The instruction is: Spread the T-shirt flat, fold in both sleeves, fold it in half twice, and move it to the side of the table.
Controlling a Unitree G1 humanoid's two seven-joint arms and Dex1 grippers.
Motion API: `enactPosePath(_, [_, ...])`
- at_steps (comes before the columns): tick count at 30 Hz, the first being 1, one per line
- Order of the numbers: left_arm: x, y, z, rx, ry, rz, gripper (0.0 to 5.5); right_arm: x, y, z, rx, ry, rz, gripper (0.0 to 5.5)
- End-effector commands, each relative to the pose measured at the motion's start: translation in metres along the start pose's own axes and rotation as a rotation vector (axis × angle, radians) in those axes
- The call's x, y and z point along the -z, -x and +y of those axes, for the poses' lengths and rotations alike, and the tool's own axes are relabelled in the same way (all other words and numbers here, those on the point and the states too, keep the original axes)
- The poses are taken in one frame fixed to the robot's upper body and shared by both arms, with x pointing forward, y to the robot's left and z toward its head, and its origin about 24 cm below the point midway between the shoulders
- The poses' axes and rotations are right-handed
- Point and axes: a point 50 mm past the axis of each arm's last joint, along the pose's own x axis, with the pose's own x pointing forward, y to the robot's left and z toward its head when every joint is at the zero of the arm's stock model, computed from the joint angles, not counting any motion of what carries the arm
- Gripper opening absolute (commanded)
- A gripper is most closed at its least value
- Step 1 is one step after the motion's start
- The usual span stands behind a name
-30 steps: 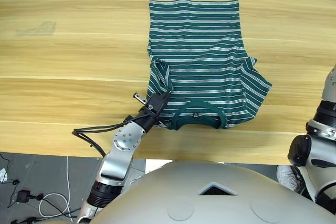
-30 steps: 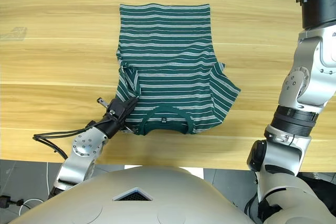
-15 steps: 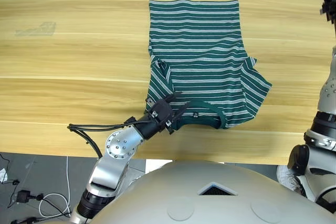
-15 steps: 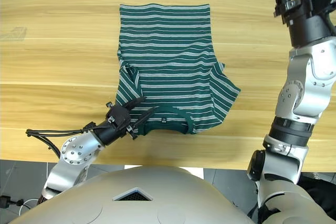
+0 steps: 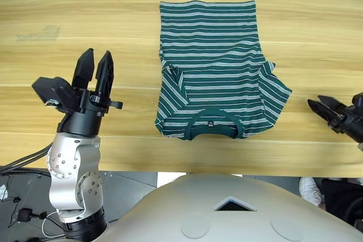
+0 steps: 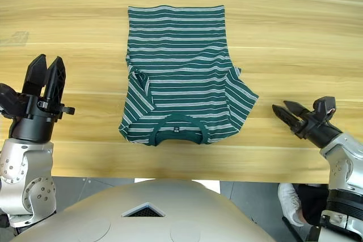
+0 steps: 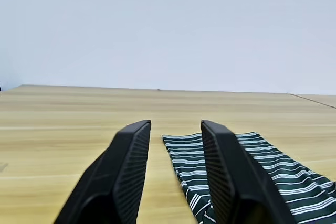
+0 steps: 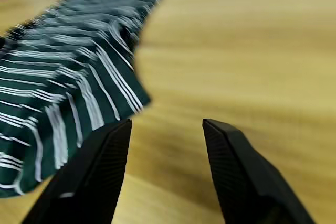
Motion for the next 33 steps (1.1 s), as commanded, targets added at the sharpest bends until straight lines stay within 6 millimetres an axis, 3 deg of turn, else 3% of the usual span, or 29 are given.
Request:
enactPosePath(1, [0.005,0.002,-0.004,-0.007,0.001,0.008,1.76,0.006,-0.008,-0.012,0.113,-0.108,0.082,2.5])
enactPosePath(5, [0.008,0.0,-0.005,-0.003,0.009,0.009,1.76,0.013,-0.024,0.0,0.077,-0.109,0.113,2.5])
enactPosePath(11, [0.014,-0.004,-0.008,0.015,-0.001,0.021,1.76,0.003,-0.043,0.03,-0.085,-0.078,0.091,2.5])
enactPosePath(26, [0.026,-0.006,-0.011,0.028,-0.019,0.055,1.76,0.006,-0.058,0.033,-0.075,-0.013,0.106,2.5])
enactPosePath(33, [0.029,-0.008,-0.009,0.03,-0.018,0.061,1.8,0.008,-0.06,0.036,-0.088,0.011,0.106,1.18])
